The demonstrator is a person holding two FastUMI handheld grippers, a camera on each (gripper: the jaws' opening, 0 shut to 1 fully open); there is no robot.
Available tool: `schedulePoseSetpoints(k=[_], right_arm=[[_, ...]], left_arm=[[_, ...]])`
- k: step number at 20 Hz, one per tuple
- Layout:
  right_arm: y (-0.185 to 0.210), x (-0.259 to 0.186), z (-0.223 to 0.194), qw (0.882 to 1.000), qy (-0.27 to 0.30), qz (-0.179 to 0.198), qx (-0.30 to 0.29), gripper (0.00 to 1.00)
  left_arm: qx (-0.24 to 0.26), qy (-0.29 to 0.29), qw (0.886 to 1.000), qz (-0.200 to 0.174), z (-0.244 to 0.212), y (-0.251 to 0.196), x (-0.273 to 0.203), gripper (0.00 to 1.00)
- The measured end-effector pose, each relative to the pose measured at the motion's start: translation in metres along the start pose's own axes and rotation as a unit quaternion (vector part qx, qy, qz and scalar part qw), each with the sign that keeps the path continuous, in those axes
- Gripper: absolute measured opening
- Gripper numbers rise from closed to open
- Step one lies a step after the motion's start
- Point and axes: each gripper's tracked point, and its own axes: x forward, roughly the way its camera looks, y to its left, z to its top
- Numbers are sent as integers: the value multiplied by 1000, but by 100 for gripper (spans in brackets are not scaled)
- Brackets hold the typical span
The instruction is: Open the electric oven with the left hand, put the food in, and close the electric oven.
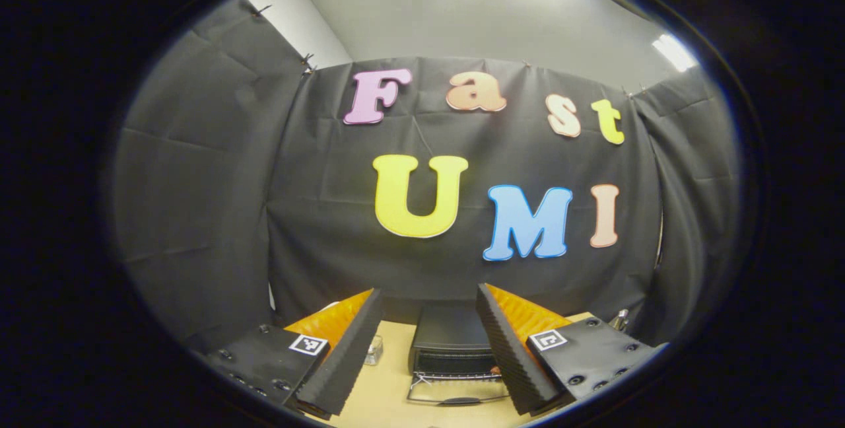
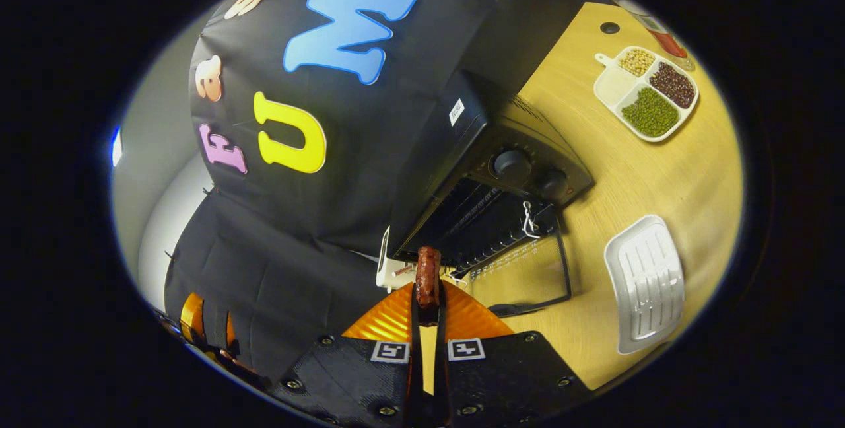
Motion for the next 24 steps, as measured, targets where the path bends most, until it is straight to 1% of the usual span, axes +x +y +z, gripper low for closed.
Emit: schedulePoseSetpoints(k=[2,5,7,10,14,17,18,20,22,23,24], right_arm=[[-3,26,0,1000,-16,-10,16,7],[-4,59,-2,996,-44,-5,77,7],[-18,80,0,993,-69,-20,98,7],[-31,107,6,984,-97,-37,145,7],[-41,135,21,981,-125,-47,140,7],[-53,153,34,974,-156,-65,154,7],[-54,157,40,971,-168,-63,159,7],[-58,163,41,969,-179,-74,154,9],[-61,163,36,970,-171,-98,143,12],[-65,167,30,970,-166,-116,134,14],[-70,162,29,969,-163,-134,126,20]], left_arm=[[1,5,1000,6,-3,16,0,100],[-1,7,1000,18,-4,40,1,100],[-7,8,1000,23,-5,55,3,100],[-5,12,999,37,-9,78,8,100],[-6,22,998,52,-15,102,14,100],[-3,29,997,66,-22,120,14,100],[-3,32,997,70,-24,124,13,100],[-3,43,996,75,-33,133,14,100],[-8,48,996,77,-37,139,18,100],[-12,46,996,78,-35,139,20,100],[-15,42,996,75,-33,140,22,100]])
